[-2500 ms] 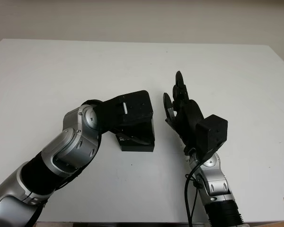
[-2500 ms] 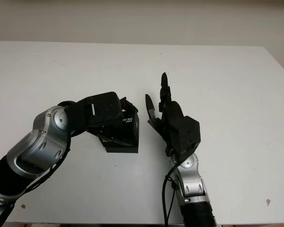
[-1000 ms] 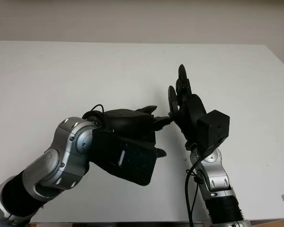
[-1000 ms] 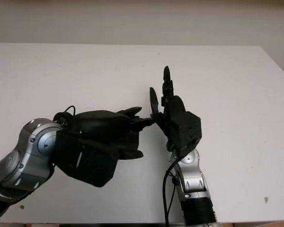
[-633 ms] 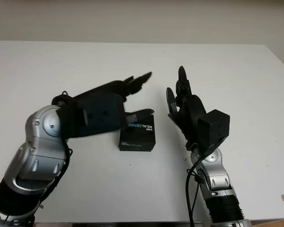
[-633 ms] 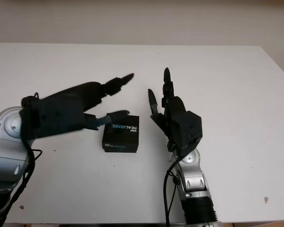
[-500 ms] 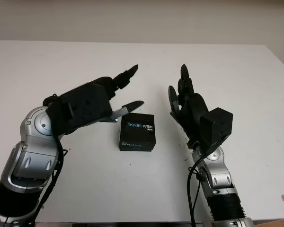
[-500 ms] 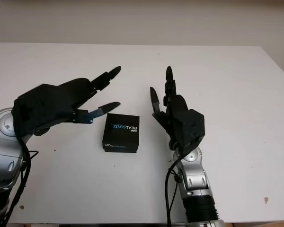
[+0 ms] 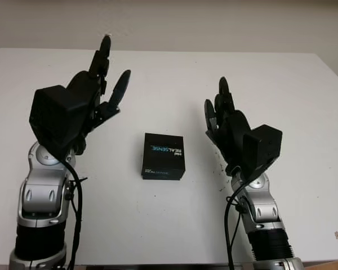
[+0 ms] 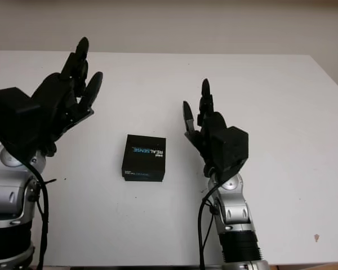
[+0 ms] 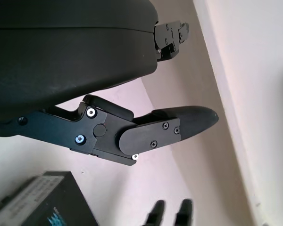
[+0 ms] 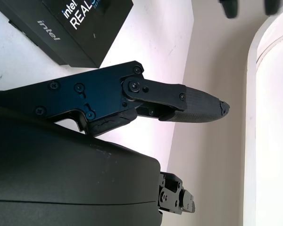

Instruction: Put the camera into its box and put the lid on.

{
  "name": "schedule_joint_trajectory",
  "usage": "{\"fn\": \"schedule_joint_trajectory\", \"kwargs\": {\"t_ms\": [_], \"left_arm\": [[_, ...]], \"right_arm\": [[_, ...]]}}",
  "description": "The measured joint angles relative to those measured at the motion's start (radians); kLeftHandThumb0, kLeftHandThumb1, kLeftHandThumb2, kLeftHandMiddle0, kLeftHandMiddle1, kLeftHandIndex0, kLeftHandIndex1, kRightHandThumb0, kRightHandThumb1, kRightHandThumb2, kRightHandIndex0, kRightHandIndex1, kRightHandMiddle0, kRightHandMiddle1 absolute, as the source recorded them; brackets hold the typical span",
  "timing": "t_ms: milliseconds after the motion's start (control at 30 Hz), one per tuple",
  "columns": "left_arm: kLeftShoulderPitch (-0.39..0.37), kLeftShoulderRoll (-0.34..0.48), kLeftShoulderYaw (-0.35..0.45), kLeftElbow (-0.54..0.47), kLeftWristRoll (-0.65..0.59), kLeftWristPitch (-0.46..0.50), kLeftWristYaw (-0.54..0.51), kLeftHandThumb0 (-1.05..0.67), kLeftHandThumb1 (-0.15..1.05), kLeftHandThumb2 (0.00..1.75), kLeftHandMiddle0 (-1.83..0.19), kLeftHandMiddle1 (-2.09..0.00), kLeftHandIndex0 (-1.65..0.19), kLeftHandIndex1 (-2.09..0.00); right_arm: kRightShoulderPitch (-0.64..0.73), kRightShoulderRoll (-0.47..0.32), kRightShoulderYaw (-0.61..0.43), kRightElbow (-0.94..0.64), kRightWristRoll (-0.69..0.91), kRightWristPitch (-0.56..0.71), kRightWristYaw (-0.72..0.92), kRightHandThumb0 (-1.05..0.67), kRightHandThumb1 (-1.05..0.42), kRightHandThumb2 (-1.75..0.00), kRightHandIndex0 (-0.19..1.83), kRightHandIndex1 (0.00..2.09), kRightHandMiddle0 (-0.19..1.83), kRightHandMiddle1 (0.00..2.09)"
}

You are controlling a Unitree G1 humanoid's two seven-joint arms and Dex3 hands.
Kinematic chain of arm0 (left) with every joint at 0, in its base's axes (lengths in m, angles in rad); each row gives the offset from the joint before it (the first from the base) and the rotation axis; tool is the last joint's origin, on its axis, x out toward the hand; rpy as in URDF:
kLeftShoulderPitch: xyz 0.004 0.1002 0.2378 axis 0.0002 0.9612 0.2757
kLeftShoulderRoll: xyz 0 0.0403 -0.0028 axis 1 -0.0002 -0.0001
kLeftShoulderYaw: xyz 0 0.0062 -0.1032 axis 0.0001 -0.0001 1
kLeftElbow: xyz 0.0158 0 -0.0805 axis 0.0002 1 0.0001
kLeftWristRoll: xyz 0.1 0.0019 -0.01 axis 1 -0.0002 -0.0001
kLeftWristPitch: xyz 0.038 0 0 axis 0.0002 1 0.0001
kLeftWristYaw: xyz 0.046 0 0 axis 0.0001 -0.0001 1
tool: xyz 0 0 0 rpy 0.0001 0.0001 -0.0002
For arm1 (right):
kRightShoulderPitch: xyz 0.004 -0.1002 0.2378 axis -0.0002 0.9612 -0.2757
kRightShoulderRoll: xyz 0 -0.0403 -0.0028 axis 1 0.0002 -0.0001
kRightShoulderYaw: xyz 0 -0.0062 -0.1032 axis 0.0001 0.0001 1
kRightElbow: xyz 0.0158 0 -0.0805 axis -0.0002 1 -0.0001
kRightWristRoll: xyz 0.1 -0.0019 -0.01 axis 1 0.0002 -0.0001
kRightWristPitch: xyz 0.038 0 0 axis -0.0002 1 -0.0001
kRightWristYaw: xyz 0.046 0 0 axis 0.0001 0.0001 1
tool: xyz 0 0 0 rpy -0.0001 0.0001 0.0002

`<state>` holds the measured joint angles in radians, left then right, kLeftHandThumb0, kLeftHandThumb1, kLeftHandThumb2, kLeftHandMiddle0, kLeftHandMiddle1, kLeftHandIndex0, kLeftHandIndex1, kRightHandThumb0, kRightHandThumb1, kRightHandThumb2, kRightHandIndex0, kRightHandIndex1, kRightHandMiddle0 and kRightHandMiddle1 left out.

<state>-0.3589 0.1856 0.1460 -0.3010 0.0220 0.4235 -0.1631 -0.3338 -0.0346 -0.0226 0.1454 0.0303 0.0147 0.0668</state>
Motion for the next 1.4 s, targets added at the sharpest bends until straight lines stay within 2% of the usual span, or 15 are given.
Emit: {"fn": "schedule_joint_trajectory", "kwargs": {"t_ms": [200,367,667,900,1200,1300,1400], "left_arm": [[0.013,-0.195,0.009,0.007,-0.147,-0.072,0.112,-0.68,1.05,0.64,0.19,0.0,0.19,0.0],[0.004,-0.249,-0.04,-0.019,-0.201,-0.069,0.134,-0.72,1.05,0.64,0.19,0.0,0.19,0.0],[-0.002,-0.26,-0.129,-0.028,-0.221,-0.055,0.113,-0.72,1.05,0.67,0.19,0.0,0.19,0.0],[0.0,-0.253,-0.149,-0.025,-0.23,-0.036,0.091,-0.72,1.05,0.68,0.19,0.0,0.19,0.0],[0.026,-0.223,-0.186,0.051,-0.195,-0.053,0.072,-0.75,1.05,0.7,0.19,0.0,0.19,0.0],[0.027,-0.183,-0.179,0.075,-0.147,-0.103,0.076,-0.7,1.05,0.71,0.19,0.0,0.19,0.0],[0.027,-0.135,-0.148,0.114,-0.113,-0.204,0.072,-0.67,1.05,0.71,0.19,0.0,0.19,0.0]], "right_arm": [[0.0,-0.006,0.0,0.0,0.006,0.001,0.015,-0.69,-1.05,-0.55,-0.19,0.0,-0.19,0.0],[0.0,-0.007,0.0,0.0,0.007,0.001,0.017,-0.7,-1.05,-0.55,-0.19,0.0,-0.19,0.01],[0.007,-0.007,0.005,-0.005,0.006,0.004,0.015,-0.7,-1.05,-0.54,-0.19,0.0,-0.19,0.03],[0.018,-0.008,0.008,-0.009,-0.011,0.005,0.01,-0.72,-1.05,-0.54,-0.19,0.0,-0.19,0.04],[0.02,-0.007,0.01,-0.012,-0.009,0.008,0.011,-0.73,-1.05,-0.53,-0.19,0.0,-0.19,0.04],[0.023,-0.007,0.01,-0.014,-0.007,0.017,0.01,-0.72,-1.05,-0.53,-0.19,0.0,-0.19,0.03],[0.026,-0.007,0.01,-0.018,-0.005,0.023,0.007,-0.71,-1.05,-0.53,-0.19,0.0,-0.19,0.03]]}}
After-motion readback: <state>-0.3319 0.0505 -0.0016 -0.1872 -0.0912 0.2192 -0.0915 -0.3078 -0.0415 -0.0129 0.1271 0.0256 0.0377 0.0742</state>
